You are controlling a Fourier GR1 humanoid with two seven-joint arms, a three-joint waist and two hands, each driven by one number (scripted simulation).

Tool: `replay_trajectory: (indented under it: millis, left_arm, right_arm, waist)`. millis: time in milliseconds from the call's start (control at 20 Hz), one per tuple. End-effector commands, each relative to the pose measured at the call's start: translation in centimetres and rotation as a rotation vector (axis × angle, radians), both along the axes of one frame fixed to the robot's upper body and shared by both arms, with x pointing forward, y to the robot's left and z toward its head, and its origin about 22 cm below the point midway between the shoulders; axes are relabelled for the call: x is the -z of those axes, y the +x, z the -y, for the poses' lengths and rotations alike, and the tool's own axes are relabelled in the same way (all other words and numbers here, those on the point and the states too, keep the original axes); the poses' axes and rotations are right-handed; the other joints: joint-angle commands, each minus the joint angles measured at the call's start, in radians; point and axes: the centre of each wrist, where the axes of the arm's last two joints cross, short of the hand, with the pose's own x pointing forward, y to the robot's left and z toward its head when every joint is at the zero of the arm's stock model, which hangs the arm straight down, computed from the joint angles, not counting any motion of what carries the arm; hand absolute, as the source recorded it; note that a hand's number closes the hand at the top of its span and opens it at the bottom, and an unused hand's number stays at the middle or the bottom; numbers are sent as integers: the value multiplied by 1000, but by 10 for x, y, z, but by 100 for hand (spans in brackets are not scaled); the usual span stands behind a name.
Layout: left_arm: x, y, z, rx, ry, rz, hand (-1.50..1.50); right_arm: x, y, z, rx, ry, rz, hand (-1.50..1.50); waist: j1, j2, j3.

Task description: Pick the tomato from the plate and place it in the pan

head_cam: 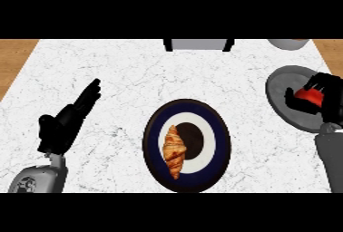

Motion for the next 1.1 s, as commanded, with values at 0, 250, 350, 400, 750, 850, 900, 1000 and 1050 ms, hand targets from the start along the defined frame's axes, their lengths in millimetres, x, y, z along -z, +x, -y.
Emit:
replay_trajectory:
  millis: [0,250,350,400,750,850,900,1000,1050]
  left_arm:
    - [8,-3,10,-13,-4,5,0]
    - [0,-9,-6,-5,-4,-2,0]
    - [-4,-7,-1,5,4,2,0]
    - [7,11,6,0,-3,15,0]
    - [4,-3,12,40,11,16,0]
    - [-3,11,9,33,15,27,0]
    - [9,5,17,37,8,26,0]
    - [-7,22,10,34,-2,22,0]
    - [0,9,11,33,16,28,0]
  right_arm:
    - [-6,17,34,9,5,12,150]
    - [18,28,57,8,8,11,150]
    - [28,36,46,-3,-14,5,150]
    - [26,34,59,17,-4,3,150]
    - [21,26,92,178,123,-329,-150]
    - [27,25,90,113,188,-309,-150]
    - [30,25,87,89,206,-261,-150]
    - [14,34,89,73,243,-229,-150]
    - [23,26,93,59,275,-210,-150]
  waist:
    - [-3,-1,0]
    - [8,2,0]
    - [9,2,0]
    - [8,6,1]
    - [45,16,2]
    - [42,22,4]
    - [39,20,4]
    - [42,25,5]
    - [41,19,5]
